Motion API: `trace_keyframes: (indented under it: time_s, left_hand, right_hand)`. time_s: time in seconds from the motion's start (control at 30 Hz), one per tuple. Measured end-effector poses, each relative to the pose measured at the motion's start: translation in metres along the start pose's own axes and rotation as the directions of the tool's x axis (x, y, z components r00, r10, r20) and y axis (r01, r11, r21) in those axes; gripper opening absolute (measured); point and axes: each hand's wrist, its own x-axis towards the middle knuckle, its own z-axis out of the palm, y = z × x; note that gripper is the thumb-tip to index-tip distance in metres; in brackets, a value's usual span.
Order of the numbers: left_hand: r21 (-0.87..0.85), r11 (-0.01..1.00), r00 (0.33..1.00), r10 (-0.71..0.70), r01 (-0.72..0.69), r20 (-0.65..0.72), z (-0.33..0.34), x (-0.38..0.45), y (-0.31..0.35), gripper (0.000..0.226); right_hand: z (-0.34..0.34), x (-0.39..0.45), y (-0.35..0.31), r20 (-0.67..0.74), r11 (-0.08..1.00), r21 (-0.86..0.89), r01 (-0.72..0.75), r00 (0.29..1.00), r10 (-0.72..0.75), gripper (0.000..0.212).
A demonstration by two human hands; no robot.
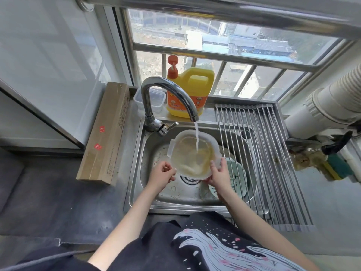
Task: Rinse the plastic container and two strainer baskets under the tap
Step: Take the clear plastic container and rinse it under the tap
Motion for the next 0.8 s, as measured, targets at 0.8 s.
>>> trace_keyframes:
  time_s: [0.8]
  left_hand:
    - [0.165,0.984,0.995,-0.081,0.071,0.055,0.008,0.032,0.017,0.019]
  right_hand:
    - [0.033,0.058,-0.025,0.465,0.004,-0.885,0.465,0.885,-0.025,0.069]
